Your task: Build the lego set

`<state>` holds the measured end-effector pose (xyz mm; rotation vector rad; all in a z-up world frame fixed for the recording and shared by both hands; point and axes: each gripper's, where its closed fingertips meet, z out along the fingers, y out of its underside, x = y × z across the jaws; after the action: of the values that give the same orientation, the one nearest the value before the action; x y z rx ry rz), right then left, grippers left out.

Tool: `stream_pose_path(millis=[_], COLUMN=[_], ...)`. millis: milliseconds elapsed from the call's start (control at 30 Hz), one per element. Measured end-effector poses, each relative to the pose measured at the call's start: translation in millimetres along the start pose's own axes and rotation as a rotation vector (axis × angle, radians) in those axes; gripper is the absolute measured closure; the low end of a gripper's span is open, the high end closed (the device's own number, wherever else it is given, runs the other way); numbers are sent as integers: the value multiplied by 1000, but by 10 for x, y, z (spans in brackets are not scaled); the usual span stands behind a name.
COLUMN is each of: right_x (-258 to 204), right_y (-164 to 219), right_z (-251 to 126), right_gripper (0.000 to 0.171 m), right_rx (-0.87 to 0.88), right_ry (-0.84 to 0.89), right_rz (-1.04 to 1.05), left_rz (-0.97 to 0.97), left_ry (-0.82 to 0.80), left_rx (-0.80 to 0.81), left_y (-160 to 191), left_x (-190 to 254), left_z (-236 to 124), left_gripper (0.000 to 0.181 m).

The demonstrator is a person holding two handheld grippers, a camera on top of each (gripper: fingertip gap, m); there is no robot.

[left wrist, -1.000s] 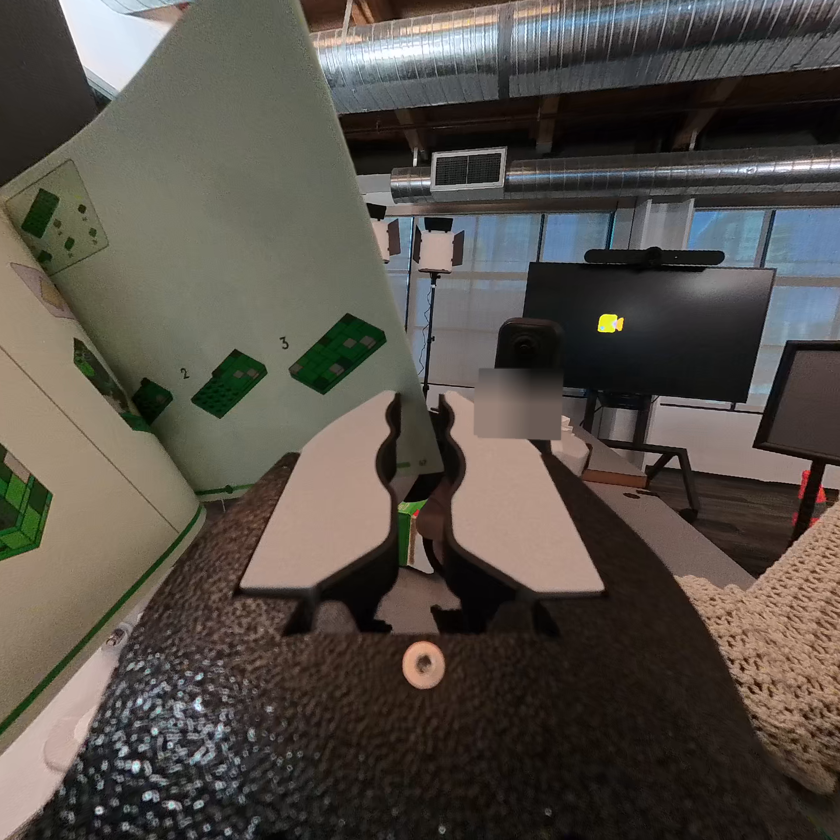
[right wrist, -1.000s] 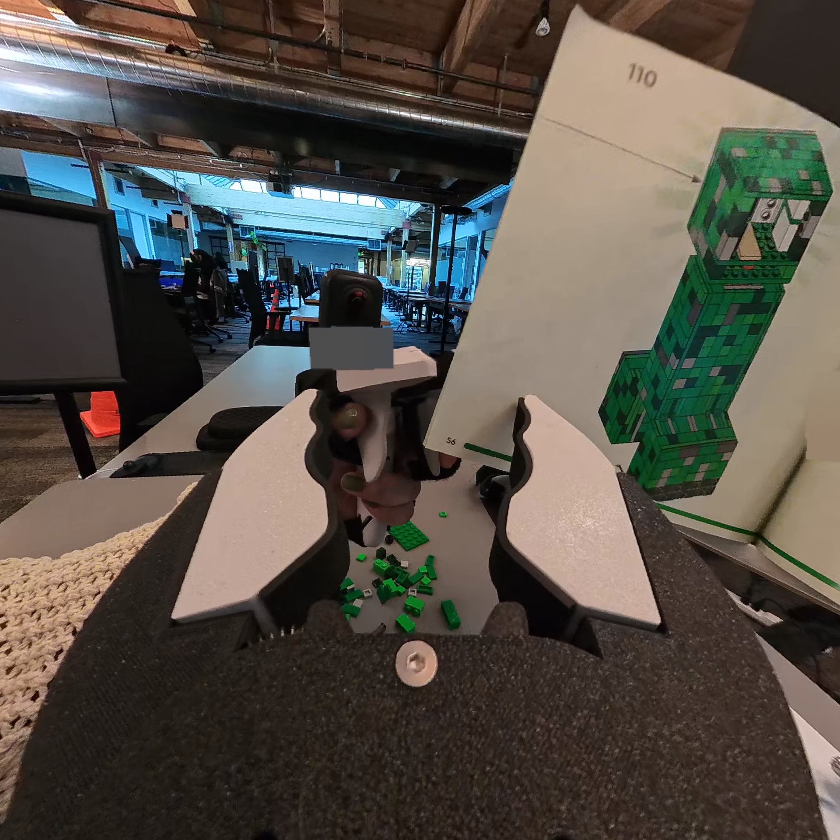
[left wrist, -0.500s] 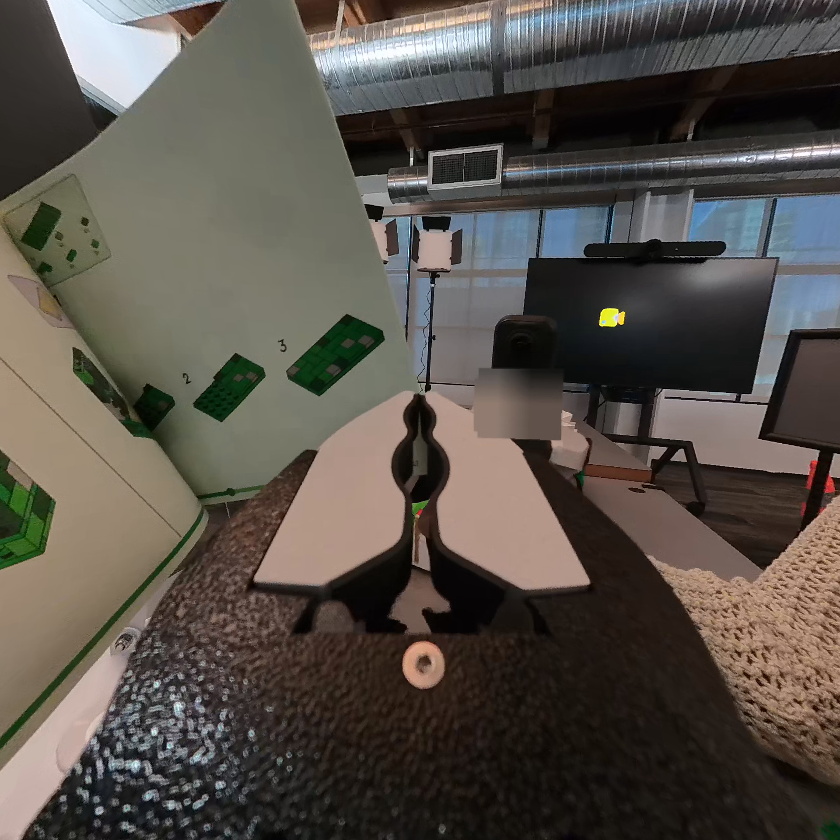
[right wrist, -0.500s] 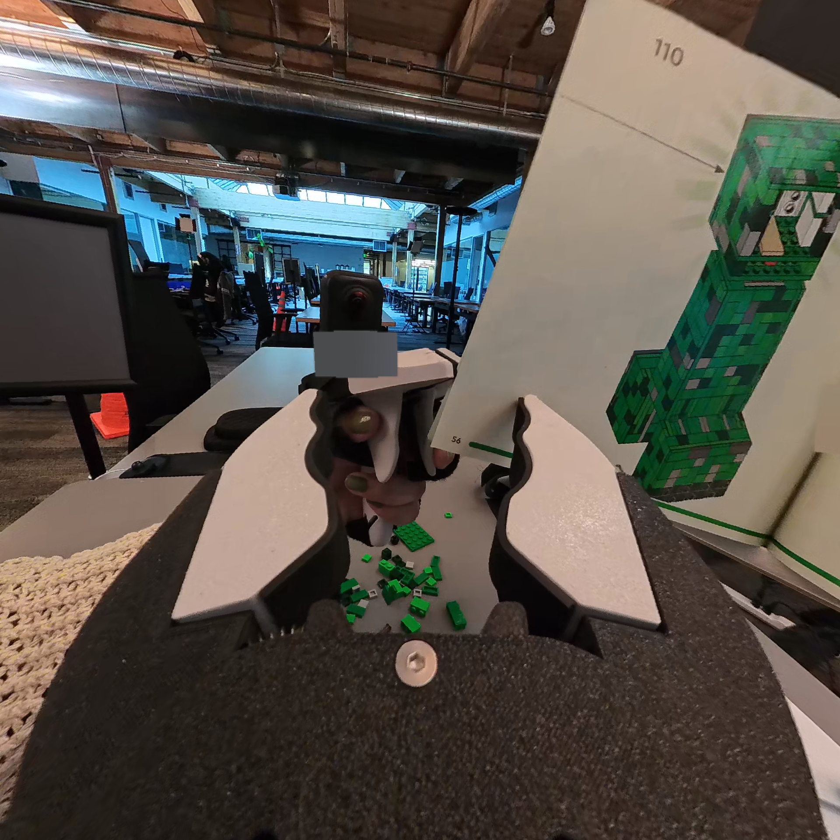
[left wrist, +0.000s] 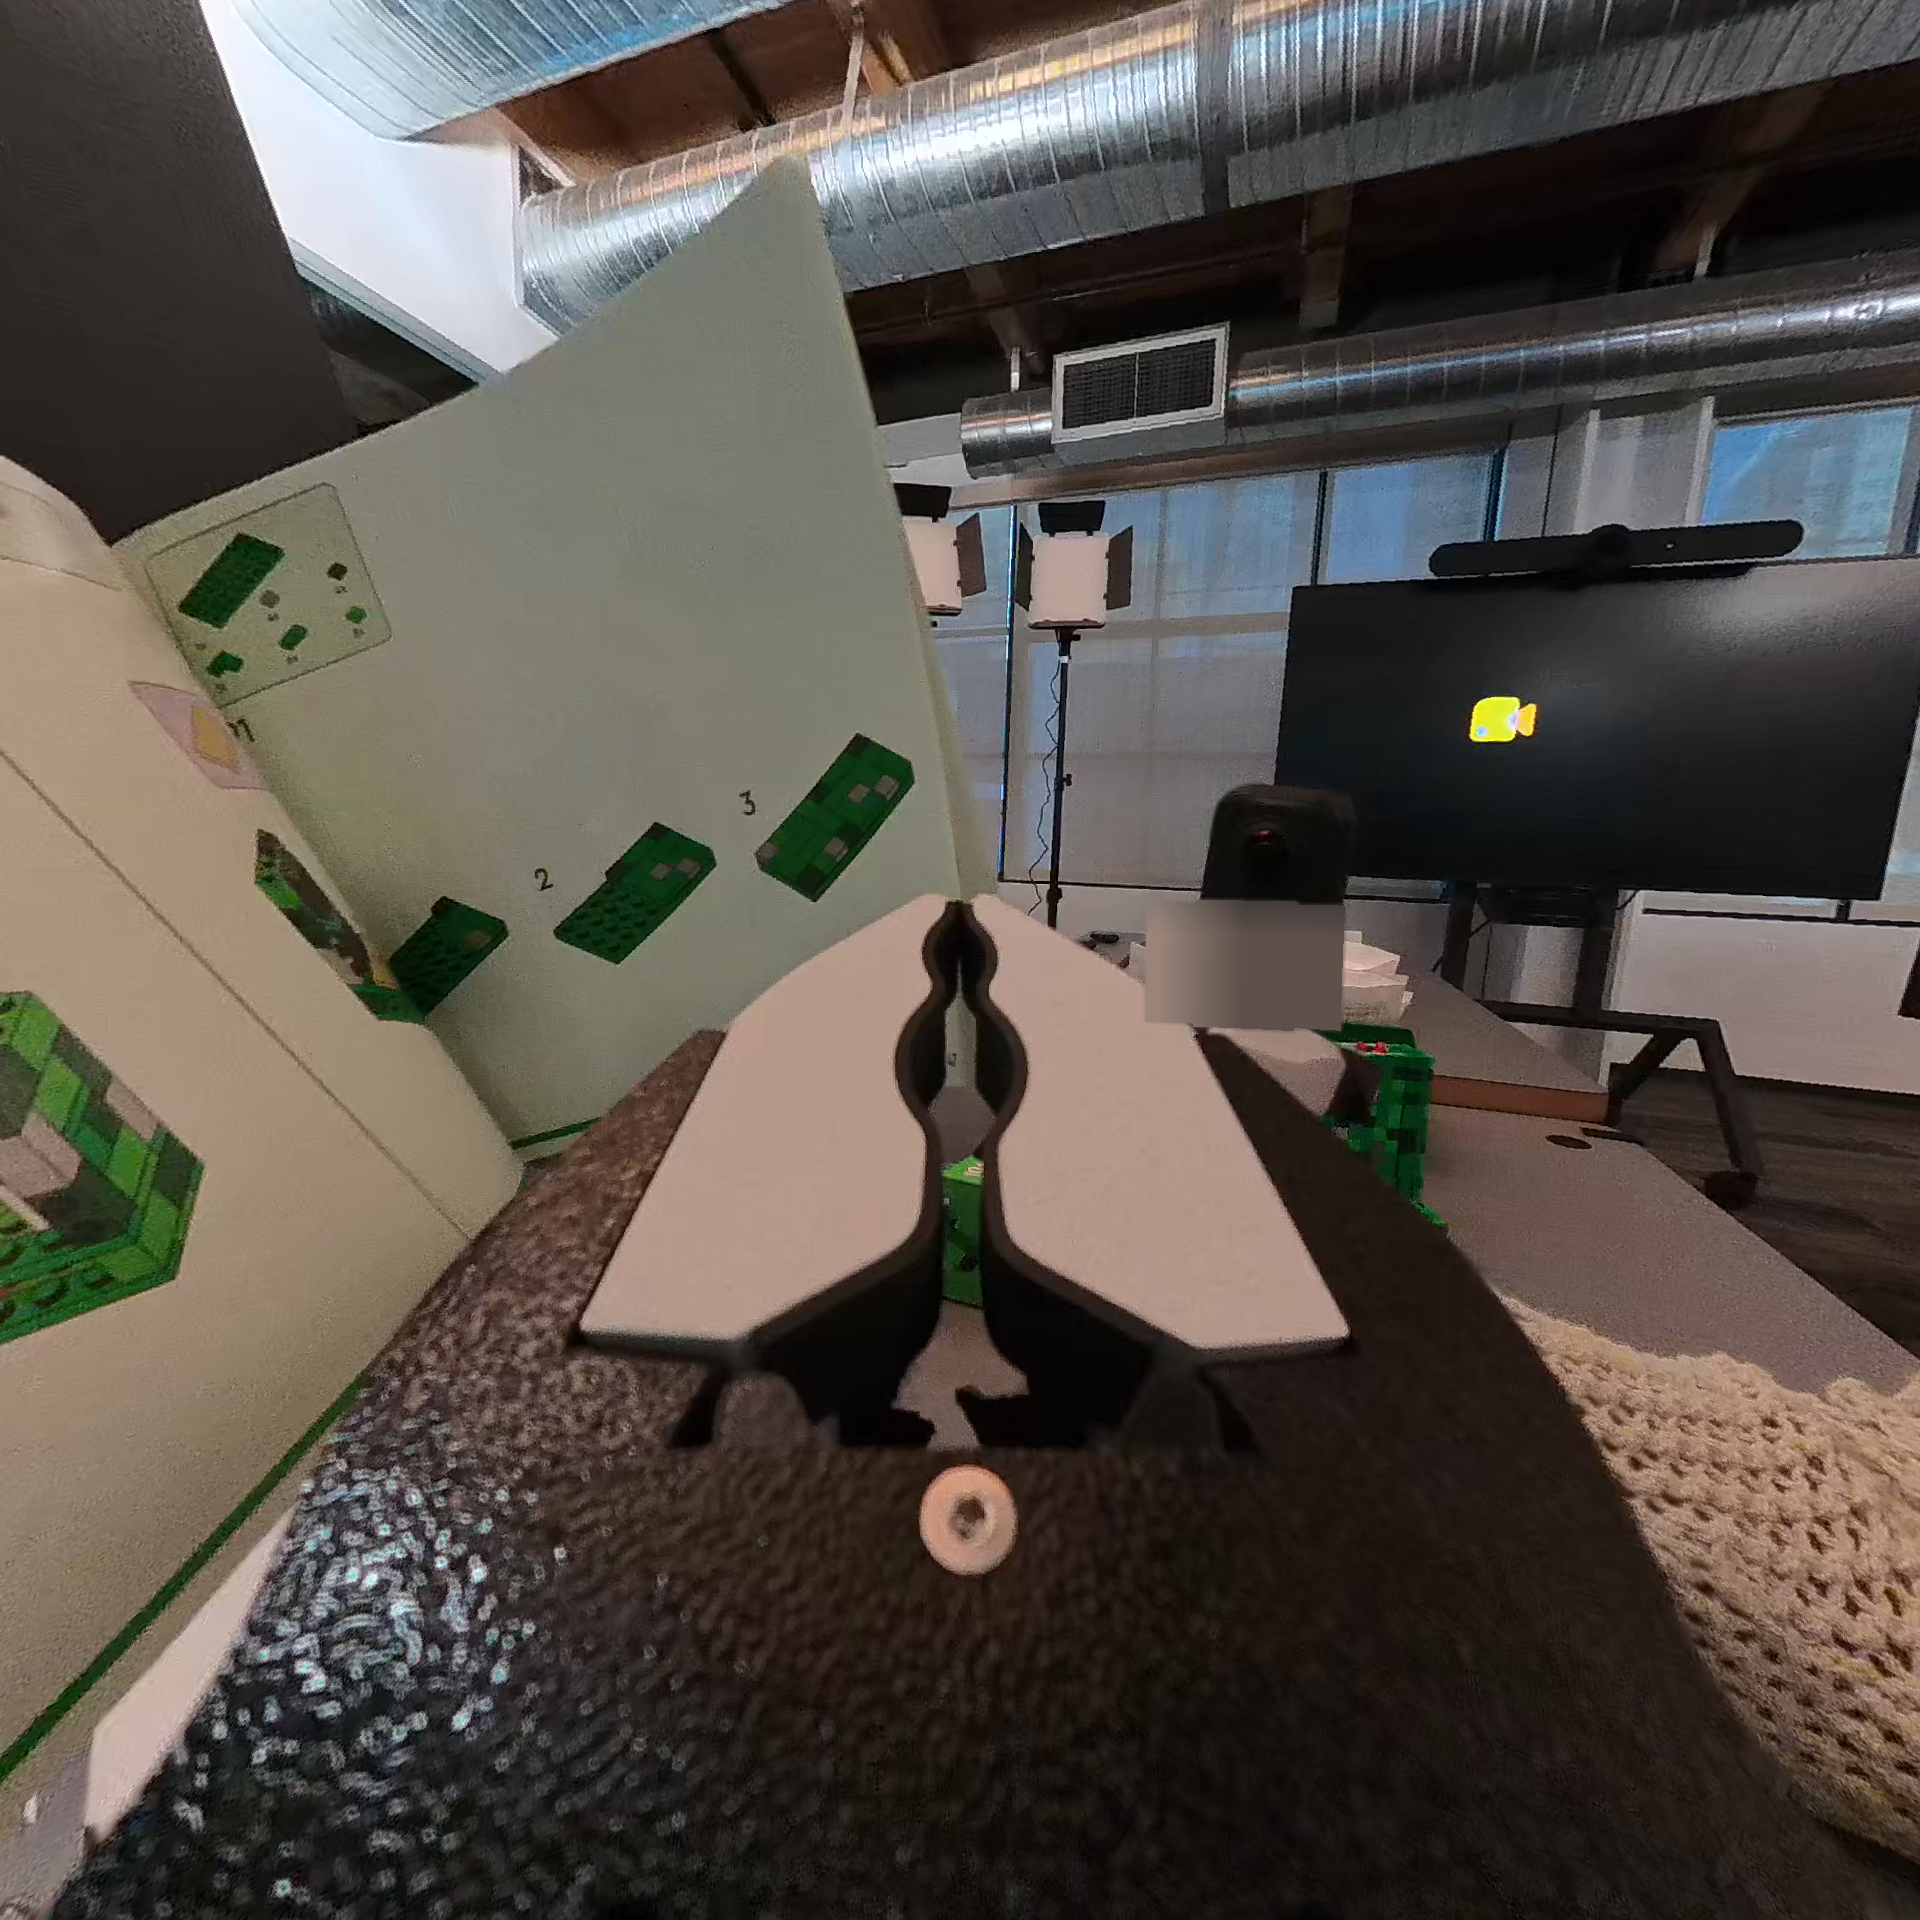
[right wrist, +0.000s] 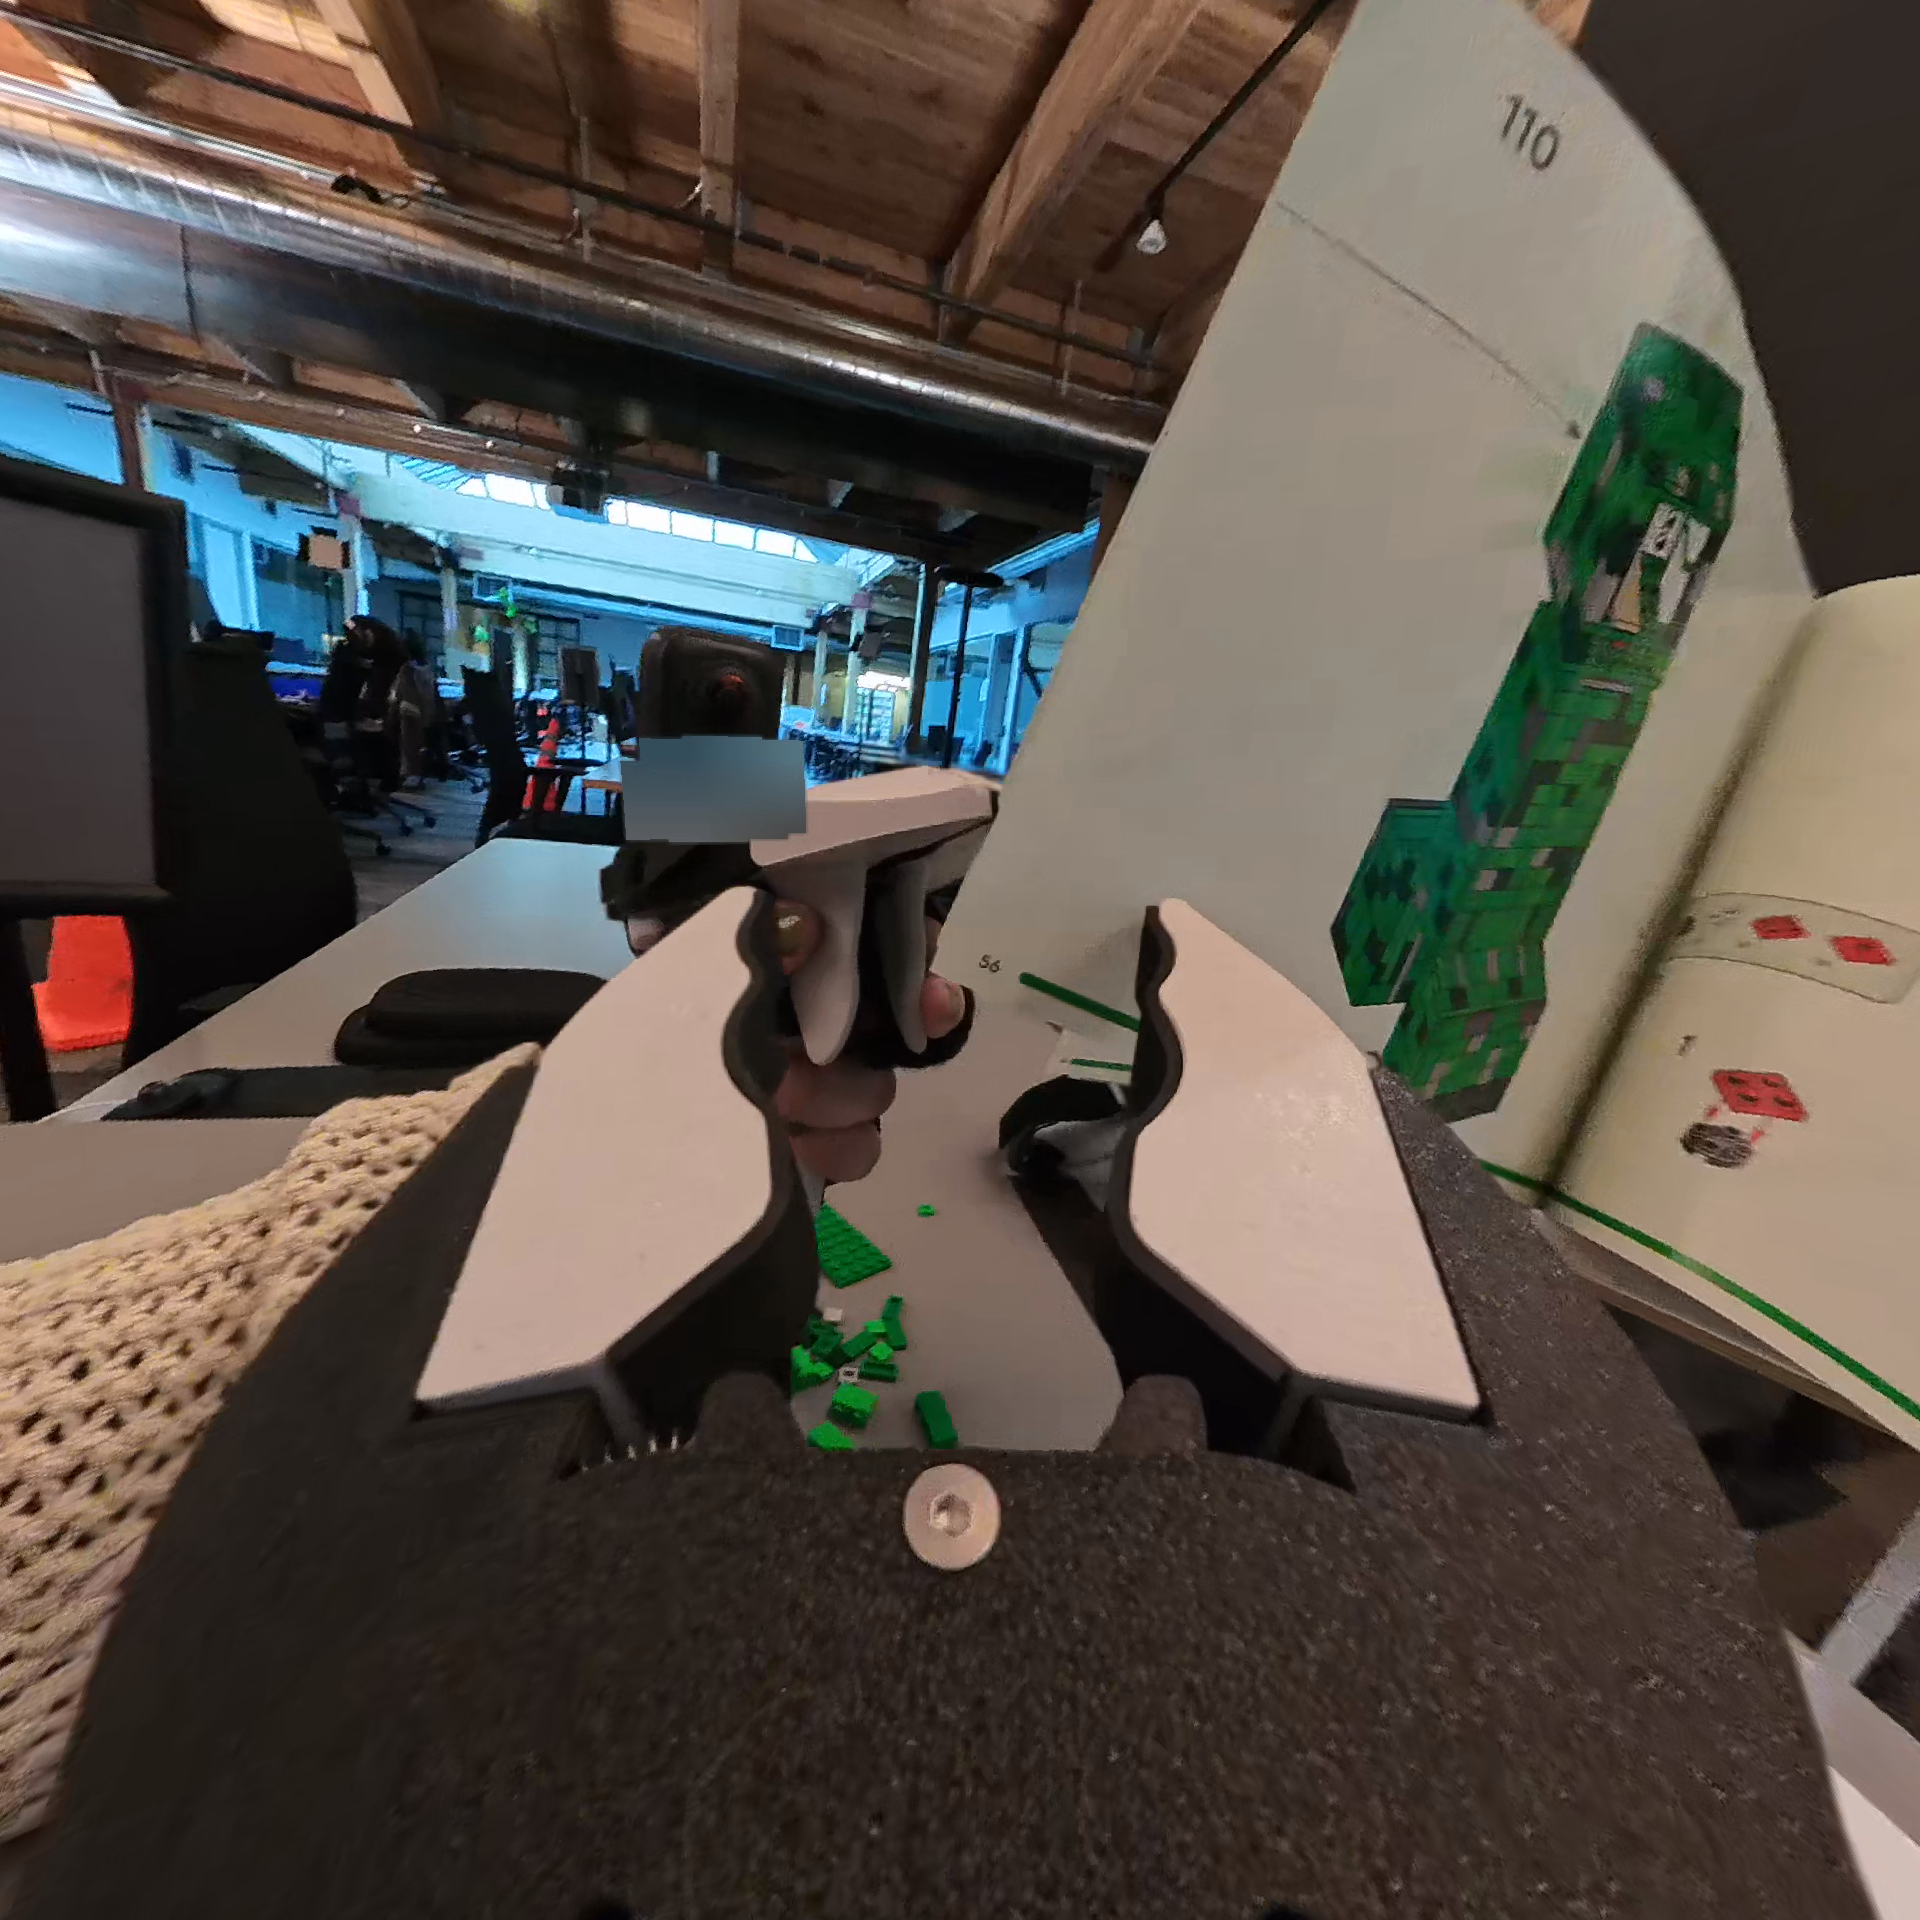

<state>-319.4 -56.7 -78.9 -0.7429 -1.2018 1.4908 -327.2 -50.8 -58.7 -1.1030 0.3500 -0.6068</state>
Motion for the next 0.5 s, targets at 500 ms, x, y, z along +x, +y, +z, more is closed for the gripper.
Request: stream_pose_path(millis=[500], right_x=[75], right_y=[110], right_z=[0], right_gripper=[104], right_rx=[-31], right_ry=[21], right_rz=[11], left_rz=[13], left_ry=[-3], left_rx=[-44], left_y=[71], left_x=[5], left_z=[47], left_gripper=[181])
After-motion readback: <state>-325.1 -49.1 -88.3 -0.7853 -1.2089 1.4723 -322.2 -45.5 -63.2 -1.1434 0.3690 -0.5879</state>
